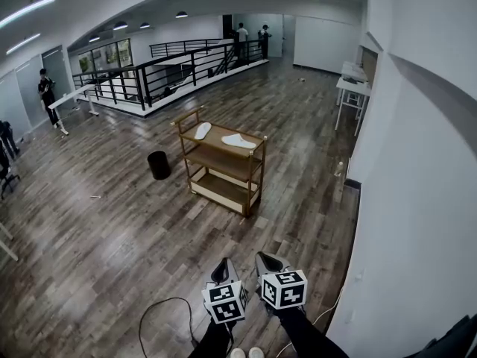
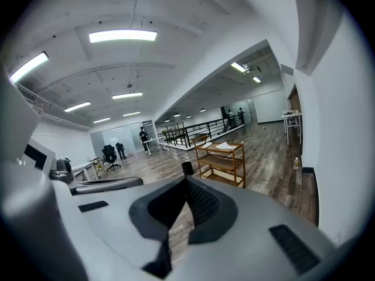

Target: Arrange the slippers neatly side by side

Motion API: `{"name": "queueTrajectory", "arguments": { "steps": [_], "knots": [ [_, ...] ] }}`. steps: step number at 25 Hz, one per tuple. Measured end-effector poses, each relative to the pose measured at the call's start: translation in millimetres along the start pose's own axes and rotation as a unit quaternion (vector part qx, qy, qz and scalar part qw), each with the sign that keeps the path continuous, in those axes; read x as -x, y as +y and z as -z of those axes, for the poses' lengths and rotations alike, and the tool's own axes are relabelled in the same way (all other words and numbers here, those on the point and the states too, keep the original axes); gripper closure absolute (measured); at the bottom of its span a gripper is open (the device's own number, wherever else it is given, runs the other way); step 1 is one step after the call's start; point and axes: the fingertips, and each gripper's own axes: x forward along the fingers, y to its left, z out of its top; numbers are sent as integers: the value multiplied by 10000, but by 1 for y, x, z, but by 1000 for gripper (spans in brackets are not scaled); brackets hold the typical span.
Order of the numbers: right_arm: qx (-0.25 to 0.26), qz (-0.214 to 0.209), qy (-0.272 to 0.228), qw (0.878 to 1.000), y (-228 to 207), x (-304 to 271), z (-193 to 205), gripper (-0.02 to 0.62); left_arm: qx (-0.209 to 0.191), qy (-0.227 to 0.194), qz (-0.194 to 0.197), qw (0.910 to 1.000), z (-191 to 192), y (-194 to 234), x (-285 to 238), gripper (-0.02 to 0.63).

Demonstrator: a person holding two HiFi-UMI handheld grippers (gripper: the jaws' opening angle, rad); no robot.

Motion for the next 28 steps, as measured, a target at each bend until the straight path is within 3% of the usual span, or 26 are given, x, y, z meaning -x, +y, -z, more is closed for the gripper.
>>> {"name": "queueTrajectory", "arguments": {
  "steps": [28],
  "knots": [
    [-201, 66, -183, 9996, -19, 4, 3, 597, 156, 145, -198, 9996, 25, -1, 0, 606]
  ]
}}
